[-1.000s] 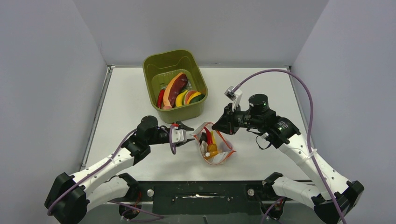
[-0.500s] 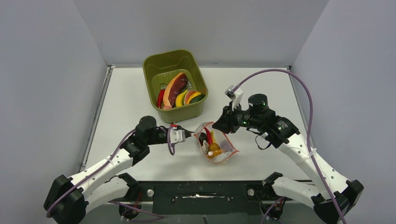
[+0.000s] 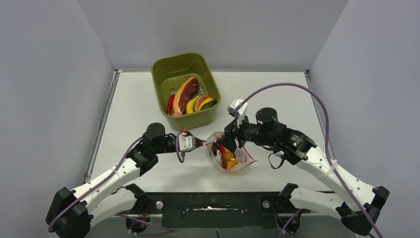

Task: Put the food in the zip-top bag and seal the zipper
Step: Zip the zipper food storage bag at the center of the board.

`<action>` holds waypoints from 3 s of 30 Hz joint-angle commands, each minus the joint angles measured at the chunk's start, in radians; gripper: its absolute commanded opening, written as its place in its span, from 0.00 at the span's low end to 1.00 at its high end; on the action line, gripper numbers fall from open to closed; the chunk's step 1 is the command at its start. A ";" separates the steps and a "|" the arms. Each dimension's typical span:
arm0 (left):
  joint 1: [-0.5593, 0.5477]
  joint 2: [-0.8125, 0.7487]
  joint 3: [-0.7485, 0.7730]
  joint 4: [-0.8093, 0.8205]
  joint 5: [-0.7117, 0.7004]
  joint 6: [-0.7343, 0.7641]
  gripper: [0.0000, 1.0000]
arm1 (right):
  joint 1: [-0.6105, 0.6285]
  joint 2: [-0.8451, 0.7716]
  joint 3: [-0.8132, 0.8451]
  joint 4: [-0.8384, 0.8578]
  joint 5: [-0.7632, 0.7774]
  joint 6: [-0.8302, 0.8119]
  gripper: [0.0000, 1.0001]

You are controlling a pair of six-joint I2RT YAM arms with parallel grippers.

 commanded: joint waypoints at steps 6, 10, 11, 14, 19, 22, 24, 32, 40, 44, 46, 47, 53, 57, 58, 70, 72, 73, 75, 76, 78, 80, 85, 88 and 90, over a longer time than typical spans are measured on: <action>-0.001 -0.029 0.056 0.017 0.042 -0.029 0.00 | 0.201 -0.011 -0.007 0.198 0.076 -0.278 0.59; -0.001 -0.040 0.050 0.022 0.042 -0.039 0.00 | 0.256 0.032 -0.018 0.214 0.099 -0.345 0.54; -0.001 -0.041 0.050 0.023 0.044 -0.042 0.00 | 0.265 0.045 -0.018 0.214 0.104 -0.358 0.52; 0.000 -0.041 0.049 0.021 0.048 -0.046 0.00 | 0.284 0.080 -0.022 0.220 0.110 -0.385 0.48; -0.001 -0.042 0.046 0.022 0.054 -0.048 0.00 | 0.293 0.106 -0.057 0.278 0.119 -0.416 0.45; -0.001 -0.042 0.044 0.021 0.055 -0.047 0.00 | 0.293 0.115 -0.074 0.307 0.126 -0.428 0.35; 0.000 -0.042 0.044 0.021 0.055 -0.047 0.00 | 0.294 0.123 -0.080 0.310 0.136 -0.435 0.28; 0.002 -0.046 0.049 0.007 0.068 -0.033 0.00 | 0.295 0.104 -0.103 0.270 0.155 -0.455 0.00; 0.078 -0.064 0.043 0.045 0.150 -0.092 0.00 | 0.295 0.041 -0.118 0.151 0.222 -0.465 0.00; 0.110 -0.073 0.024 0.096 0.193 -0.129 0.00 | 0.294 0.012 -0.119 0.116 0.254 -0.469 0.00; 0.122 -0.060 0.019 0.106 0.218 -0.138 0.00 | 0.292 0.005 -0.121 0.117 0.261 -0.474 0.00; 0.126 -0.055 0.019 0.107 0.224 -0.141 0.00 | 0.292 0.006 -0.120 0.119 0.263 -0.479 0.00; 0.136 -0.056 0.002 0.146 0.190 -0.148 0.00 | 0.286 0.030 -0.096 0.131 0.268 -0.487 0.00; 0.136 -0.073 -0.004 0.162 0.200 -0.157 0.28 | 0.285 0.046 -0.092 0.189 0.204 -0.485 0.00; 0.136 -0.073 -0.001 0.162 0.210 -0.158 0.37 | 0.286 0.053 -0.090 0.202 0.189 -0.486 0.00; 0.130 -0.049 0.030 0.110 0.298 -0.073 0.47 | 0.285 0.101 -0.051 0.249 0.133 -0.505 0.00; 0.131 -0.043 0.036 0.089 0.306 -0.059 0.47 | 0.286 0.106 -0.045 0.250 0.129 -0.504 0.00; 0.130 -0.041 0.035 0.086 0.308 -0.056 0.46 | 0.285 0.109 -0.043 0.251 0.127 -0.504 0.00; 0.129 -0.036 0.033 0.087 0.307 -0.051 0.45 | 0.286 0.112 -0.043 0.256 0.124 -0.502 0.00; 0.128 -0.032 0.034 0.087 0.307 -0.049 0.45 | 0.285 0.113 -0.043 0.259 0.120 -0.501 0.00; 0.128 -0.021 0.039 0.084 0.308 -0.043 0.41 | 0.286 0.118 -0.043 0.262 0.113 -0.500 0.00; 0.128 -0.011 0.048 0.082 0.319 -0.040 0.33 | 0.285 0.122 -0.039 0.264 0.106 -0.496 0.00; 0.126 -0.003 0.054 0.087 0.317 -0.037 0.00 | 0.286 0.121 -0.039 0.264 0.096 -0.490 0.00; 0.126 -0.017 0.058 0.094 0.306 -0.072 0.00 | 0.285 0.113 -0.048 0.252 0.107 -0.478 0.00; 0.127 -0.029 0.068 0.104 0.301 -0.113 0.00 | 0.279 0.103 -0.063 0.242 0.117 -0.466 0.00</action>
